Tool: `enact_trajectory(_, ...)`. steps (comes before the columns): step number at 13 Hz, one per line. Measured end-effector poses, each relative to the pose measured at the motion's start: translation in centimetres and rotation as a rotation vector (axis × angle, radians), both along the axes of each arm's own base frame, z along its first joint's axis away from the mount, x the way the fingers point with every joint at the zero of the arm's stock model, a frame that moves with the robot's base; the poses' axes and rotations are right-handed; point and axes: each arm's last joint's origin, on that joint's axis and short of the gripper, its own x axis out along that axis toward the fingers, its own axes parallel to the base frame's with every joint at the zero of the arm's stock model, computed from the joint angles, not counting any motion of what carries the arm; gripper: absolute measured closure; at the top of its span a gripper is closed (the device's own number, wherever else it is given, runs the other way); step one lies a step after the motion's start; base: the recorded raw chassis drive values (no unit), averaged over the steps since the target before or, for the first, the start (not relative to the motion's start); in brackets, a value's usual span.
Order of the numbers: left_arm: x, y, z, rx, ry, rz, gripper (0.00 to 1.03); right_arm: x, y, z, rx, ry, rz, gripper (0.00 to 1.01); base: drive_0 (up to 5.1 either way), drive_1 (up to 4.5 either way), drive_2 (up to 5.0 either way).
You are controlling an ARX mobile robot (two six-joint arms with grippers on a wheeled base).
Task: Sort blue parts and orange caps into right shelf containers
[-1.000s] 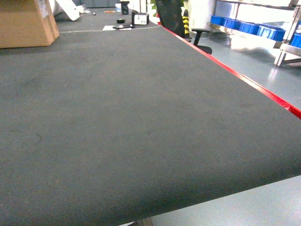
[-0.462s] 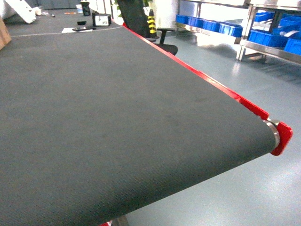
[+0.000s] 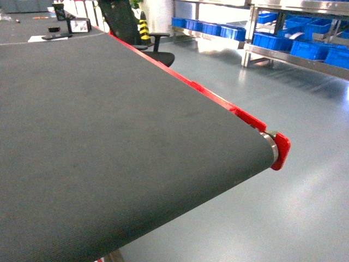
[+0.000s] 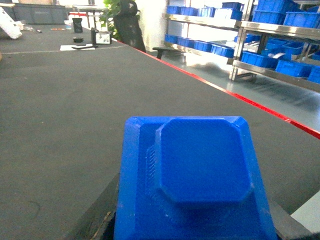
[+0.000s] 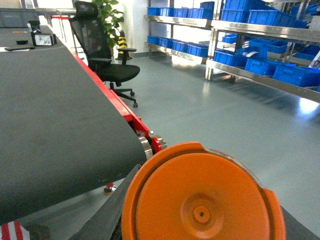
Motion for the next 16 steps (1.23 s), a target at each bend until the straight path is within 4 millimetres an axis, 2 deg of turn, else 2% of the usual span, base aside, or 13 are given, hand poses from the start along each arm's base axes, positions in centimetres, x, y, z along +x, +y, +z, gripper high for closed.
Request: enact_trajectory(16, 0.0, 0.0, 0.0, 0.0, 0.0, 0.0, 0.59, 0.0, 0.0, 0.0, 0.0, 0.0, 0.0, 0.56, -1.6, -1.62, -1.6)
